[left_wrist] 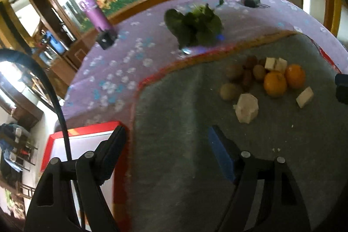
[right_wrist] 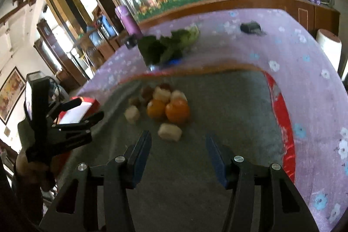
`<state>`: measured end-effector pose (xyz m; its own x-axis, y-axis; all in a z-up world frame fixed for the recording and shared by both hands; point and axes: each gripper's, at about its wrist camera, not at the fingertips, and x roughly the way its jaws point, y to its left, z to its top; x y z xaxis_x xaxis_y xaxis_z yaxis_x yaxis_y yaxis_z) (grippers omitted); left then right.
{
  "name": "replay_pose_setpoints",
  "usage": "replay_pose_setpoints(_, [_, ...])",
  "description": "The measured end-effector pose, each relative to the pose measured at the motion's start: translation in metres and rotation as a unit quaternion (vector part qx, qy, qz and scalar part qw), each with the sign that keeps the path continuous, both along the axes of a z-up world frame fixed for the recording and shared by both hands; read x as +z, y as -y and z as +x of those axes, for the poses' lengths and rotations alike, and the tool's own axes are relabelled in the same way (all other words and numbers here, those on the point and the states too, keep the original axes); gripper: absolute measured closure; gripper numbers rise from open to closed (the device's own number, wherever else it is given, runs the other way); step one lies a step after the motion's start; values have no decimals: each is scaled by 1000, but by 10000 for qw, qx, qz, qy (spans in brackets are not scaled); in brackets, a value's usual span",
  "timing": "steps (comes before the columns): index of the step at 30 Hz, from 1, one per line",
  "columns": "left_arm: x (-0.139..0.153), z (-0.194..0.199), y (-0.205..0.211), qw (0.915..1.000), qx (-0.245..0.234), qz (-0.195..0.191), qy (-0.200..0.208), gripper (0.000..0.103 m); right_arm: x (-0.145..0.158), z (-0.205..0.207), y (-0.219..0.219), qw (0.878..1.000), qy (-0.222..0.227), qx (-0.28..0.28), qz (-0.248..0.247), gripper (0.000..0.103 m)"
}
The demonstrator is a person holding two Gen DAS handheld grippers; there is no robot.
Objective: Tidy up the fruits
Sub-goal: 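Move both open grippers back over the fruit pile on the mat, then grasp a white cube with the right gripper while the left grasps a pale round slice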
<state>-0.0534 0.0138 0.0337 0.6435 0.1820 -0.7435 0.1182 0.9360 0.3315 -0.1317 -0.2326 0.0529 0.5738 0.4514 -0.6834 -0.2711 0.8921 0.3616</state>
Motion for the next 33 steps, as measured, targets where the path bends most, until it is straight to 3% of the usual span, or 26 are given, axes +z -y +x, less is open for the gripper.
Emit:
replay_pose_setpoints(3, [2,4,5,9993,-207,-291,-128,25,-6,4,-11,9997,-104,178,-109,48])
replay_pose_setpoints(9, [-1,15,24,9981,-420,-387,-250,26,-21,26,-41,9980,-268,255,-509,48])
replay_pose_setpoints(14, [-6,24,33,9963,-522,-568,-370,25,-29,36,-49,9973,-401,307,-527,49])
replay_pose_setpoints(16, [-6,28,34,9946,-536,-743,-494,25,-31,35,-50,9974,-336,291,-572,53])
replay_pose_setpoints(17, [-5,27,35,9936,-551,-818,-548,25,-31,35,-50,9973,-295,273,-620,66])
replay_pose_setpoints(18, [-4,25,36,9932,-588,-849,-541,25,-32,36,-51,9970,-281,271,-672,70])
replay_pose_setpoints(24, [-12,31,42,9941,-612,-662,-598,25,-33,33,-49,9974,-132,310,-640,71])
replay_pose_setpoints(27, [-25,38,40,9908,-596,-916,-802,26,-34,32,-45,9979,-137,309,-546,71])
replay_pose_setpoints(29, [-24,38,37,9889,-606,-1135,-746,43,-33,33,-42,9985,-165,280,-434,71])
replay_pose_setpoints(31, [-24,37,36,9825,-764,-1469,-855,68,-32,32,-38,9991,-159,245,-297,71])
replay_pose_setpoints(33, [-23,34,37,9799,-904,-1562,-845,77,-30,33,-33,9996,-152,203,-99,71])
